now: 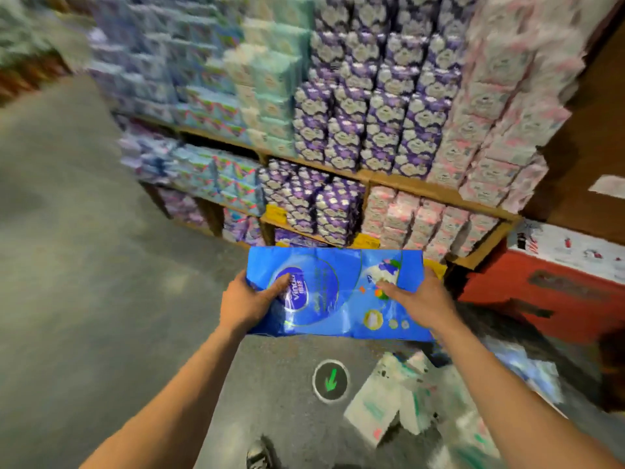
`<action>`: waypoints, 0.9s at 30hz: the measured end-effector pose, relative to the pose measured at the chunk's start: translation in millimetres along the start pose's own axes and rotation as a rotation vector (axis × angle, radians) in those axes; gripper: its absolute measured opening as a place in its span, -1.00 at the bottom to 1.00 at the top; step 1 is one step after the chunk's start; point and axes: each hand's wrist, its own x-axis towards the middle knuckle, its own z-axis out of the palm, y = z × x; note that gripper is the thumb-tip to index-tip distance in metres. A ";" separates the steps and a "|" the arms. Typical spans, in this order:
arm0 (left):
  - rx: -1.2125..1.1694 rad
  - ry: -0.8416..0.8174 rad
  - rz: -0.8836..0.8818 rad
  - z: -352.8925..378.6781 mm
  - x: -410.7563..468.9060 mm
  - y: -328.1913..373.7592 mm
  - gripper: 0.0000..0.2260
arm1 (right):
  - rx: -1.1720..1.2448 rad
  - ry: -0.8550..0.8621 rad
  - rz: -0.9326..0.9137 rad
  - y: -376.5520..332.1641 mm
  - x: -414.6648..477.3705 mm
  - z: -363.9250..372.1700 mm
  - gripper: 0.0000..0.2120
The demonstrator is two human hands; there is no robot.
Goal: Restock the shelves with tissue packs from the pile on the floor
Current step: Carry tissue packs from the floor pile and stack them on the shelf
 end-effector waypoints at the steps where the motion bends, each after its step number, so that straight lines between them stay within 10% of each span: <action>1: -0.024 0.044 0.007 -26.9 -10.5 -7.5 -0.57 | 0.011 -0.031 -0.033 -25.9 -14.1 10.2 -0.28; 15: -0.407 0.491 -0.044 -432.1 -213.5 -284.5 -0.67 | 0.072 -0.540 -0.411 -259.9 -298.0 361.4 -0.78; 27: -0.473 1.198 -0.277 -732.9 -387.7 -538.2 -0.67 | 0.007 -1.166 -0.669 -442.8 -571.4 763.7 -0.77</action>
